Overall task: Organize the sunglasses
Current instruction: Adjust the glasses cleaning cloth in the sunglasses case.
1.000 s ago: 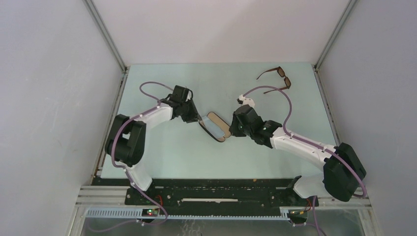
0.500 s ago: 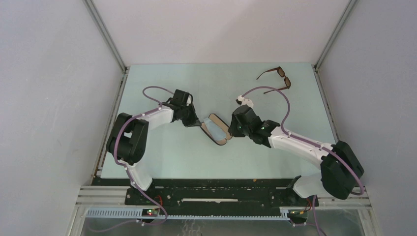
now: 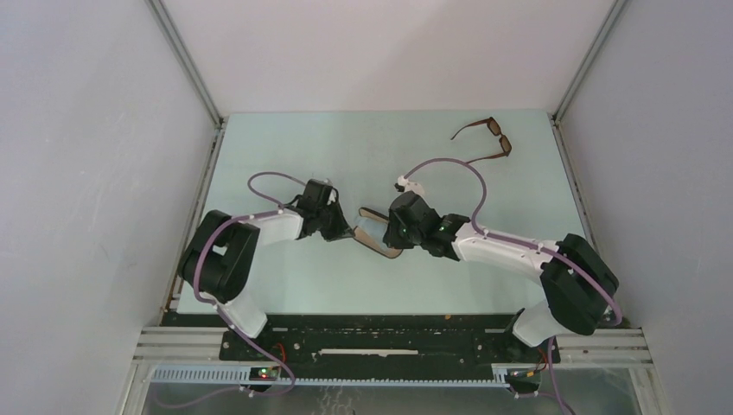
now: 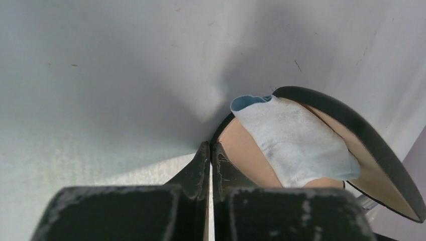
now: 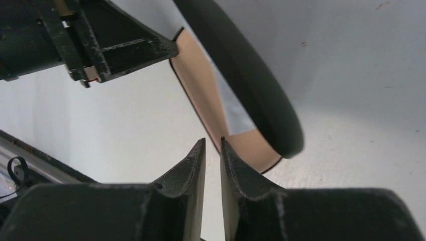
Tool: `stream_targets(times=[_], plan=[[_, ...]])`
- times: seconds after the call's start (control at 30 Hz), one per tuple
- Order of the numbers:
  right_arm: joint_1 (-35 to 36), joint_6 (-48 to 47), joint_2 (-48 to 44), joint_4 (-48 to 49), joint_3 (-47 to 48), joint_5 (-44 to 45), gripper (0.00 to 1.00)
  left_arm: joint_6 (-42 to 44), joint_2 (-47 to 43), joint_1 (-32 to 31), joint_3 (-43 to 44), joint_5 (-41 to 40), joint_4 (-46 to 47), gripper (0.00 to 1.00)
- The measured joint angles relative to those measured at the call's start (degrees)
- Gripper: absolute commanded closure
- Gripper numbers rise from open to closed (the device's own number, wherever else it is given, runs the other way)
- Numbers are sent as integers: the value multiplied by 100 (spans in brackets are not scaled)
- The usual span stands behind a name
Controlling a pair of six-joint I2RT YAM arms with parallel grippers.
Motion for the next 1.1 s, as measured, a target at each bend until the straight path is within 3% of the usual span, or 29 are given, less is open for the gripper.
stream_targets(times=[0.53, 1.1], plan=[[173, -223, 560, 144, 22, 101, 75, -437, -592, -824, -697, -1357, 667, 100], [400, -1014, 970, -85, 289, 678, 71, -492, -706, -903, -741, -1668, 636, 100]])
